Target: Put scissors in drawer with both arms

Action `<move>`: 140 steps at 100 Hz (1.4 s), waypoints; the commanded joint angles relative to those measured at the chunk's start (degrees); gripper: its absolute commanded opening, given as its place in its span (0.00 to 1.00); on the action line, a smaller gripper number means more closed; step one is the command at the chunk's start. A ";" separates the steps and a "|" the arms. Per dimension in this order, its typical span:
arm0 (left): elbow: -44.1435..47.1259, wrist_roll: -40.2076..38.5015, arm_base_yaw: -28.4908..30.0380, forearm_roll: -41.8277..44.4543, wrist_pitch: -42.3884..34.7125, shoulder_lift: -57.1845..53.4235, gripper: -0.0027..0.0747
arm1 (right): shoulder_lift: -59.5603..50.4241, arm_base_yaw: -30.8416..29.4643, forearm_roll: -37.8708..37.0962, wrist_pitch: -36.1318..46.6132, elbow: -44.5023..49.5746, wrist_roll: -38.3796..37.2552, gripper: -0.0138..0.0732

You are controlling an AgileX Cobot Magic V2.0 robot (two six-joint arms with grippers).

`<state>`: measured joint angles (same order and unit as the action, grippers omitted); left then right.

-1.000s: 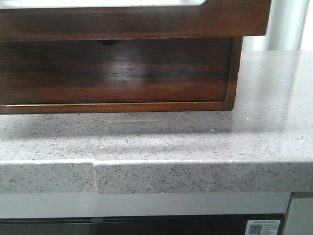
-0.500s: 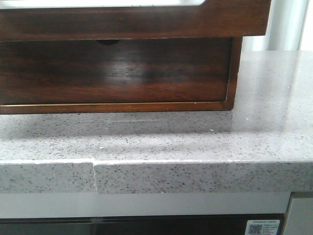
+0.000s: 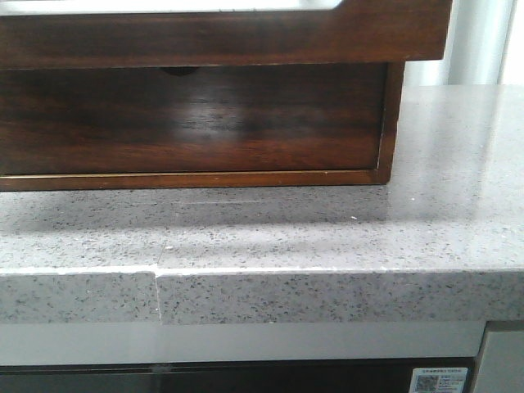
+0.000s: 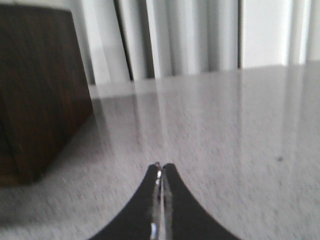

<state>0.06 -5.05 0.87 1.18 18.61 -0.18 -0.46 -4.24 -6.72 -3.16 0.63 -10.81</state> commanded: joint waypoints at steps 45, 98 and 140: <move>1.23 -0.13 0.08 -0.03 -3.59 -1.64 0.01 | -1.21 -0.99 9.22 -14.80 1.62 17.48 0.09; 1.23 -0.13 0.08 -0.03 -3.59 -1.64 0.01 | -1.21 -0.99 9.00 -14.62 1.62 17.48 0.09; 1.23 -0.13 0.08 -0.03 -3.59 -1.64 0.01 | -1.21 -0.99 9.00 -14.62 1.62 17.48 0.09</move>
<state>0.06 -5.05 0.87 1.18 18.61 -0.18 -0.46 -4.98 1.76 -18.86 0.52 6.03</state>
